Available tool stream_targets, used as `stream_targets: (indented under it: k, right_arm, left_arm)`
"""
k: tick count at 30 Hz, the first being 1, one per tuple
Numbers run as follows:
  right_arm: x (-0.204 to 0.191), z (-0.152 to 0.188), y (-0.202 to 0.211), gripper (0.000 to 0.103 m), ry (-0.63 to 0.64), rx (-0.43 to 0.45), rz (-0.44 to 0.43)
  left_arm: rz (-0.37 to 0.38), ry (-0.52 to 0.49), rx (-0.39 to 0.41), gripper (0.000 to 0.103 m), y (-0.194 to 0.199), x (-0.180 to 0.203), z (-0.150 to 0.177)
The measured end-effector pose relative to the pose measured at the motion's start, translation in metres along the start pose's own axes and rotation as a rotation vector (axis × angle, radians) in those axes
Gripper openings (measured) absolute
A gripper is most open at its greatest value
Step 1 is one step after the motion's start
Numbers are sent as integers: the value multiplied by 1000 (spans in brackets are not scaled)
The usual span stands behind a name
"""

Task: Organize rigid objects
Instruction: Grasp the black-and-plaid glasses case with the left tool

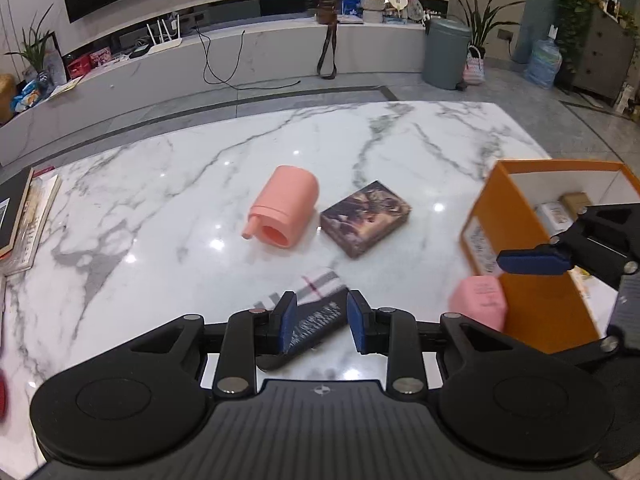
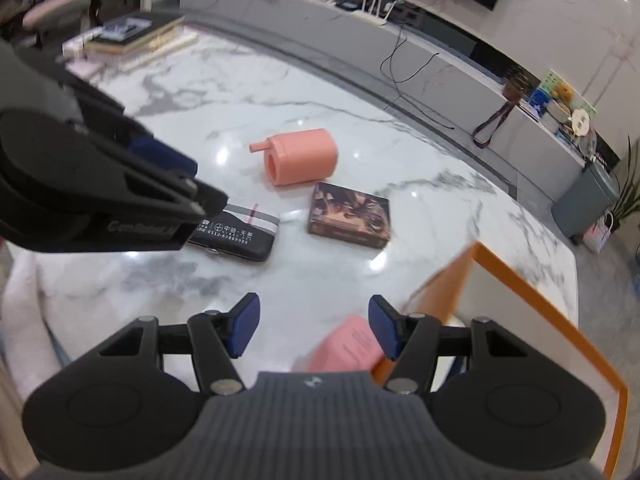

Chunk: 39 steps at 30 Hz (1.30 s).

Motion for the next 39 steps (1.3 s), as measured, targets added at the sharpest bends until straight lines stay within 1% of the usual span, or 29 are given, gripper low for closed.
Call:
stream_targets:
  k: [3, 7, 10, 12, 16, 18, 20, 24, 25, 27, 28, 30, 32, 34, 36, 39]
  right_arm:
    - [-2, -6, -18, 60, 4, -42, 9]
    - [0, -15, -40, 60, 10, -84, 17]
    - [7, -21, -52, 60, 9, -101, 30]
    - [12, -25, -61, 60, -3, -115, 33]
    - [21, -29, -74, 60, -31, -133, 37]
    - [25, -31, -80, 60, -44, -137, 38]
    - [30, -33, -85, 60, -59, -136, 29]
    - [36, -40, -93, 60, -87, -127, 1]
    - [37, -42, -94, 60, -87, -122, -6]
    - [37, -47, -97, 62, -81, -116, -16]
    - [37, -49, -99, 64, -80, -118, -22]
    - [38, -50, -104, 65, -100, -129, -42]
    - [36, -50, -107, 64, -114, -131, -65]
    - [33, -50, -111, 64, -91, -132, -75]
    - [32, -49, -115, 64, -52, -145, -74]
    - [31, -47, -119, 65, -15, -171, -105]
  left_arm:
    - [0, 14, 12, 35, -12, -10, -1]
    - [48, 28, 83, 35, -19, -25, -2]
    - [42, 39, 113, 36, -22, -39, -4]
    - [54, 46, 125, 36, -24, -44, -6]
    - [64, 27, 168, 36, -28, -48, -10]
    - [92, 37, 166, 37, -32, -48, -10]
    - [111, 36, 181, 41, -34, -48, -12]
    - [103, 19, 194, 50, -43, -48, -13]
    - [99, 23, 198, 55, -46, -49, -14]
    - [104, 28, 192, 57, -50, -51, -14]
    - [125, 30, 176, 57, -52, -51, -13]
    - [182, 18, 111, 57, -56, -47, -9]
    - [220, -32, 82, 57, -57, -40, -3]
    - [226, -93, 50, 57, -62, -32, 5]
    - [226, -124, 17, 58, -69, -27, 12]
    - [228, -152, -3, 64, -71, -24, 18]
Point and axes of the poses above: each gripper's, at about its wrist camera, not at the fingertips, and y roughly against the way its jaws point, x to its right, z to its underside, the point moved 9 cm from there along -y, roughly the way its jaws point
